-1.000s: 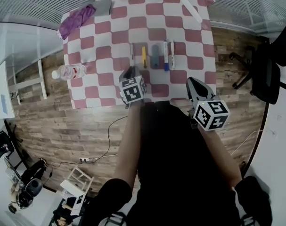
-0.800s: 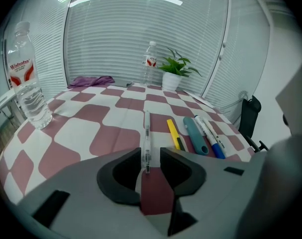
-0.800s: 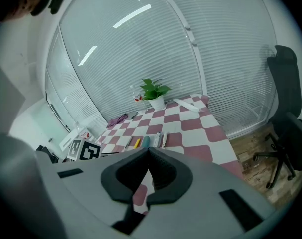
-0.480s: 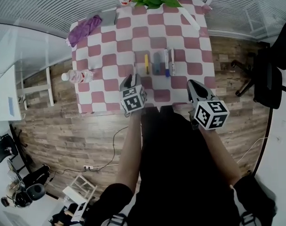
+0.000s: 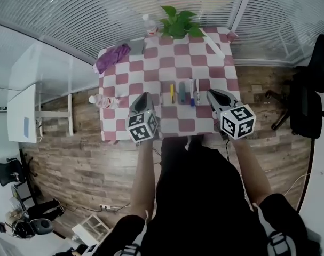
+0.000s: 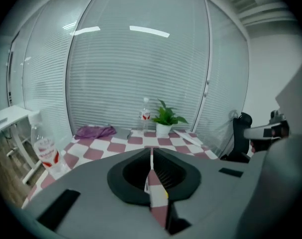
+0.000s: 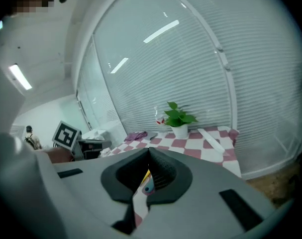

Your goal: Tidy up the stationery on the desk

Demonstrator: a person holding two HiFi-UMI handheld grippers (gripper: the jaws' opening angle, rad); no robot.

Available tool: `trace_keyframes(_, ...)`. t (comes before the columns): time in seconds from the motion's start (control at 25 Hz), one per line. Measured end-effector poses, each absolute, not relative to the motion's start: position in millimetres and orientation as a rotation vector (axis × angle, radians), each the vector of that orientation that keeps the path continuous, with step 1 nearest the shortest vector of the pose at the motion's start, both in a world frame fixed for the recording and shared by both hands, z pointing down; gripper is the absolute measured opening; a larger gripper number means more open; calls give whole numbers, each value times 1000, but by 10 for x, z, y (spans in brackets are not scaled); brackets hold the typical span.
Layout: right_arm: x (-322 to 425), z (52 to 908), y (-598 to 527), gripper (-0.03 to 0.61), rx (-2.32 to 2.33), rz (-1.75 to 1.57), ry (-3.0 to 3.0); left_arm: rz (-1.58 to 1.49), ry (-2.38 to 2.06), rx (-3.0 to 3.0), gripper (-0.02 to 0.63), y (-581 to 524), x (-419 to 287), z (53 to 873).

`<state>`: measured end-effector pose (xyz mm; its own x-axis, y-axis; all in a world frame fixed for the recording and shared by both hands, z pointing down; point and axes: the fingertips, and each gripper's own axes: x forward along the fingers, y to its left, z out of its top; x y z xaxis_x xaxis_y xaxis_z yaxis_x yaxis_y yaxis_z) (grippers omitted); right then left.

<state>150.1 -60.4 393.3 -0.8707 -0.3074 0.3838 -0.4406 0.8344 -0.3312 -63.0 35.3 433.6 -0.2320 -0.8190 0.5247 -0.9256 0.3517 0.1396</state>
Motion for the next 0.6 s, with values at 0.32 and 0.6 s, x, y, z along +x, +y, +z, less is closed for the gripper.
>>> trace_keyframes(0.32,1258,3278,-738,21,403,434,-2868,171,-2109,1765,38,129,-465,3355)
trace_keyframes(0.6,1117,2802,-767,20,357,302,-2939,132,-2091,1904,34,103,-289,2811)
